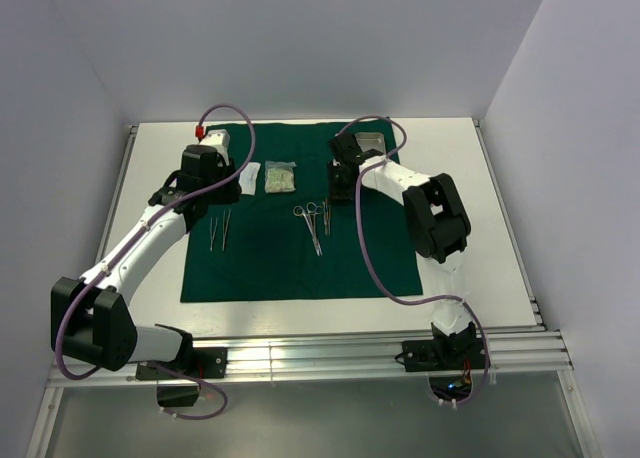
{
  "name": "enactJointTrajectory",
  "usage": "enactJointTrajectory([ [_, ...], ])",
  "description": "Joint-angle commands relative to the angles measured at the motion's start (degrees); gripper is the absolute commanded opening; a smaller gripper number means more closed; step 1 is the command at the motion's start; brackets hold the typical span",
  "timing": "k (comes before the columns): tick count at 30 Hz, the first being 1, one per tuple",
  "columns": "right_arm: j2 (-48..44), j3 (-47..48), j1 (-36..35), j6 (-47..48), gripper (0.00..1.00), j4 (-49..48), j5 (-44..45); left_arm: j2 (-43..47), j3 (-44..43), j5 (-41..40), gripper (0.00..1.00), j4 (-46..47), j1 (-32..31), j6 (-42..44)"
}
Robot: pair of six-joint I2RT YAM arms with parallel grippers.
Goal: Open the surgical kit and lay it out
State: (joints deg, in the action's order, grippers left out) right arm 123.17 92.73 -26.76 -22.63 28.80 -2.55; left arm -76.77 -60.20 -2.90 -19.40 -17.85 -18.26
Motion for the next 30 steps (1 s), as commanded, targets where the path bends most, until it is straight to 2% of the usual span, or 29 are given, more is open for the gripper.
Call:
enactJointTrajectory([
  [1, -1.10, 1.67, -0.40, -0.04, 0.32, 0.21, 0.26, -0.48, -0.79, -0.27, 0.32, 1.82, -0.17, -0.81],
  [7, 0.75, 3.33, -0.57, -0.13, 0.29, 0.91, 0.97, -0.40, -0.79, -0.71, 0.32, 1.56, -0.17, -0.64],
  [9, 1.71, 4.38, -0.66, -0.04, 0.24, 1.17, 1.23, -0.40, -0.70, -0.71, 0.32, 1.56, -0.17, -0.63],
  [22, 3.74, 6.24, -1.89, 0.48, 0.22, 3.46, 2.37, -1.10, -1.32, -0.71, 0.32, 1.20, -0.17, -0.46],
  [25, 3.83, 5.89, -1.89, 0.48, 0.16, 3.46, 3.78, -1.01, -1.14, -0.71, 0.32, 1.29, -0.17, -0.46],
  [28, 3.65, 5.80, -1.89, 0.22, 0.01, 3.98, 4.04, -0.84, -1.14, -0.45, 0.31, 1.38, -0.17, -0.28],
  [30, 2.08, 5.36, -1.80, 0.13, 0.00, 4.25, 4.13, -0.75, -1.32, 0.08, 0.31, 1.20, -0.17, -0.11],
])
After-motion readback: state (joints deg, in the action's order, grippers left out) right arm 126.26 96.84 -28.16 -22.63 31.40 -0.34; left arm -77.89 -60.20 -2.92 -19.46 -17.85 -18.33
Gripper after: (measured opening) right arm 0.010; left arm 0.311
